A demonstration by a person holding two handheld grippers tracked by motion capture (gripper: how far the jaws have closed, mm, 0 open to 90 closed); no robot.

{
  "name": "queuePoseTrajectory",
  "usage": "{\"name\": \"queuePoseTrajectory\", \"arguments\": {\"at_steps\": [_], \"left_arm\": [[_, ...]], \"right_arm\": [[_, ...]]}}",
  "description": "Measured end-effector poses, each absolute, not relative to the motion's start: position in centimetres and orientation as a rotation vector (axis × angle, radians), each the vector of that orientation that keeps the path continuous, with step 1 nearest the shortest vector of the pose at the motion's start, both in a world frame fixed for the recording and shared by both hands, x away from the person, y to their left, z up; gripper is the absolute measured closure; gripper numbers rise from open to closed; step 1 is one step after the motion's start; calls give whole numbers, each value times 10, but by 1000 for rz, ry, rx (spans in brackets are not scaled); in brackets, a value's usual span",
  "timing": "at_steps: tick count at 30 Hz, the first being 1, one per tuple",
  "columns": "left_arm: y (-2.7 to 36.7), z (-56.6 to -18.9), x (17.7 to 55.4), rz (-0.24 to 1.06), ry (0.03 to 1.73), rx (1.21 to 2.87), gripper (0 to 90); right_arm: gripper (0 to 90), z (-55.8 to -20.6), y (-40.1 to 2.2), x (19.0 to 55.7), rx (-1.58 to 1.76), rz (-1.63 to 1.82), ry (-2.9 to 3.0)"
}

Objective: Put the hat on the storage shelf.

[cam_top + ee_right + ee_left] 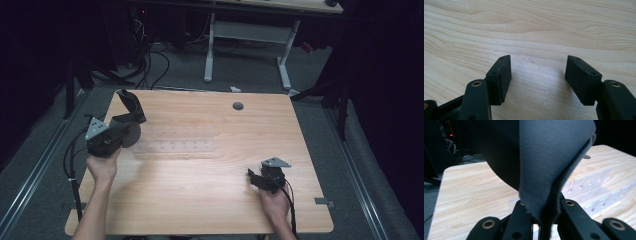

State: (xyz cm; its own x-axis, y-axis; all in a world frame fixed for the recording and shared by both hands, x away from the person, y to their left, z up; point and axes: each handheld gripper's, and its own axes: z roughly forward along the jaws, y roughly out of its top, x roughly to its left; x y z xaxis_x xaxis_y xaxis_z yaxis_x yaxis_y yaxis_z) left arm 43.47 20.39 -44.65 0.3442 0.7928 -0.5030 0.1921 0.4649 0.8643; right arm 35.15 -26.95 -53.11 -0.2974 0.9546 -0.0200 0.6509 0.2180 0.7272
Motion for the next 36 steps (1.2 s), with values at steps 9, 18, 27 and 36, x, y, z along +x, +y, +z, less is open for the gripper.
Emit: {"name": "queuePoseTrajectory", "arguments": {"at_steps": [9, 18, 27, 36], "left_arm": [[201, -447, 436, 496, 1191, 1041, 856], [193, -456, 441, 484, 1235, 1080, 855], [197, -466, 441, 460, 1252, 1054, 853], [188, -472, 439, 468, 1243, 1098, 849]], "right_arm": [[381, -531, -270, 352, 1478, 857, 2028], [380, -531, -270, 351, 1478, 857, 2029], [379, -531, -269, 351, 1478, 858, 2030], [379, -531, -269, 351, 1478, 858, 2030]]}}
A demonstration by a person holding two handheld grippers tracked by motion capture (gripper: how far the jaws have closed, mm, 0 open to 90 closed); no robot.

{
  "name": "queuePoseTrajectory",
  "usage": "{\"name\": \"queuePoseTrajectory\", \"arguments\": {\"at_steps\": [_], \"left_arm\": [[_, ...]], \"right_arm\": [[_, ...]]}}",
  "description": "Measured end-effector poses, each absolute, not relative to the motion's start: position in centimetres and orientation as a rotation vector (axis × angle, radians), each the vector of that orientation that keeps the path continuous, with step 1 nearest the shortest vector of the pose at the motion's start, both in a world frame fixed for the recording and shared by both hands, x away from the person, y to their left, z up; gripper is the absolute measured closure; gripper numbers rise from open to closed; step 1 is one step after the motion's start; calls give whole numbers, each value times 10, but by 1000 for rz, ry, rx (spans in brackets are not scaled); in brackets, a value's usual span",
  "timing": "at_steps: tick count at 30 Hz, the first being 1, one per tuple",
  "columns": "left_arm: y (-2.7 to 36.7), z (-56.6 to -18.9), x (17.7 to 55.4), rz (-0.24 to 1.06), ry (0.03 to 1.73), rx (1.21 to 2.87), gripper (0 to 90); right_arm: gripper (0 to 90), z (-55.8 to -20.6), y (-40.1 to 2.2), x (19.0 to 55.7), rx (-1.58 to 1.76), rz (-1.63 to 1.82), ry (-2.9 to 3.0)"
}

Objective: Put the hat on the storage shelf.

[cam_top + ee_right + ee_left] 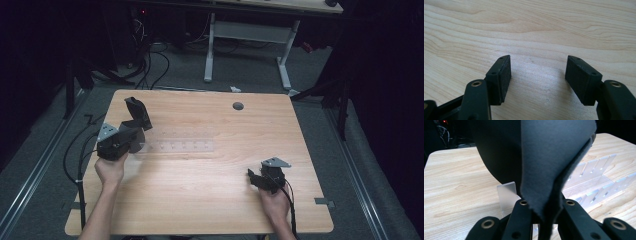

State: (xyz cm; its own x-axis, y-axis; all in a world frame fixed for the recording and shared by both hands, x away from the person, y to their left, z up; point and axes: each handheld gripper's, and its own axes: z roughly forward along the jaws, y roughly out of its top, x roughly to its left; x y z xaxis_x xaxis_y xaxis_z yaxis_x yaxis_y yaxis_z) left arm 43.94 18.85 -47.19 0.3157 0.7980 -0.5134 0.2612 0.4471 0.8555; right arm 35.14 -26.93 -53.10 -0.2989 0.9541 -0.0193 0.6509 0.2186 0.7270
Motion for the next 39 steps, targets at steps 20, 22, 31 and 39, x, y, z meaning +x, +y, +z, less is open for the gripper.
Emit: {"name": "queuePoseTrajectory", "arguments": {"at_steps": [20, 22, 31, 39], "left_arm": [[197, -468, 435, 419, 1308, 1118, 514], [198, -468, 434, 397, 1336, 1128, 452], [216, -480, 397, 397, 1371, 1113, 349], [208, -519, 366, 446, 1401, 1245, 329]], "right_arm": [[375, -531, -269, 351, 1477, 859, 2032], [375, -531, -269, 351, 1477, 859, 2032], [373, -531, -269, 351, 1476, 859, 2033], [371, -531, -269, 352, 1477, 860, 2033]]}}
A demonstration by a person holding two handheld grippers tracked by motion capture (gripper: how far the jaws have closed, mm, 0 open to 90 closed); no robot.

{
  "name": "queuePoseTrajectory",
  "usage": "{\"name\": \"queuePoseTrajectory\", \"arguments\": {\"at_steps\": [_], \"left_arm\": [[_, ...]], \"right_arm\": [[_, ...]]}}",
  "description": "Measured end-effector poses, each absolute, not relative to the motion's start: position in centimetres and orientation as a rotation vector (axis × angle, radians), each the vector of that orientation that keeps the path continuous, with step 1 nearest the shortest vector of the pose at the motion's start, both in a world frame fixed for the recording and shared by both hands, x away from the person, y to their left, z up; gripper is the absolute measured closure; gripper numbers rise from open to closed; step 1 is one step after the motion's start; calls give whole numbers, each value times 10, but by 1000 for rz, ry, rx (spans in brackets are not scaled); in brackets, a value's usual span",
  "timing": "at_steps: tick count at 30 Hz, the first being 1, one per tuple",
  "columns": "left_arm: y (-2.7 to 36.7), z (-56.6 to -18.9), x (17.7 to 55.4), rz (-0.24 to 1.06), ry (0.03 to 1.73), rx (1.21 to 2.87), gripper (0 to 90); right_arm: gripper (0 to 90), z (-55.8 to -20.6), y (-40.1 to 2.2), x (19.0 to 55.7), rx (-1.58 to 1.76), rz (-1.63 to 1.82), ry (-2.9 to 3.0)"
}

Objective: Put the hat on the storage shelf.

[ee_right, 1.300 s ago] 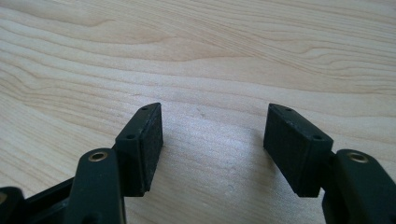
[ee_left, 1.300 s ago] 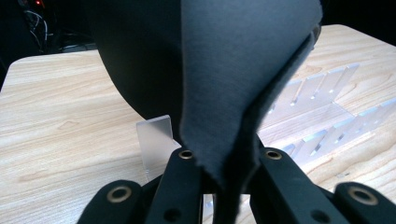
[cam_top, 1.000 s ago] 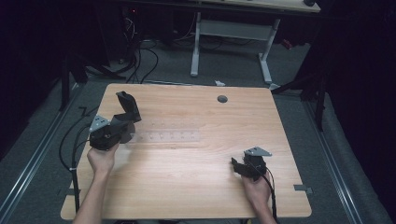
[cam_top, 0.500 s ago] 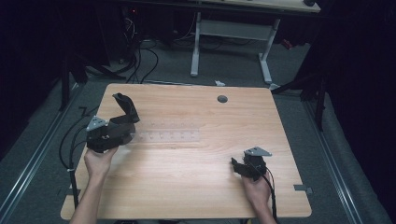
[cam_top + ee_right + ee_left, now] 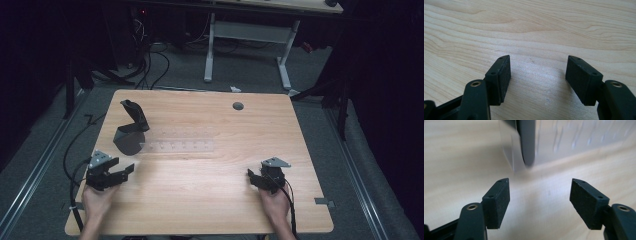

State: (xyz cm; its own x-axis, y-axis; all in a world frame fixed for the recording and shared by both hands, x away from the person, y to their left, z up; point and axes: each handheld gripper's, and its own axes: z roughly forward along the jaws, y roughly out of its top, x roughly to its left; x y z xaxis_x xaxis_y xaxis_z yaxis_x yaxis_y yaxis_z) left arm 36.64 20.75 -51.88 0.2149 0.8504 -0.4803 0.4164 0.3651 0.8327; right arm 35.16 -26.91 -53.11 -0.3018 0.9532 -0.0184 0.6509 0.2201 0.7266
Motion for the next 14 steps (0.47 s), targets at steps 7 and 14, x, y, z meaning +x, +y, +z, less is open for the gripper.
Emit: {"name": "queuePoseTrajectory", "arguments": {"at_steps": [7, 14], "left_arm": [[194, -548, 358, 503, 1401, 1350, 305], [195, -548, 358, 498, 1410, 1345, 286]], "right_arm": [[369, -531, -269, 352, 1475, 860, 2035], [369, -531, -269, 352, 1476, 860, 2035]]}}
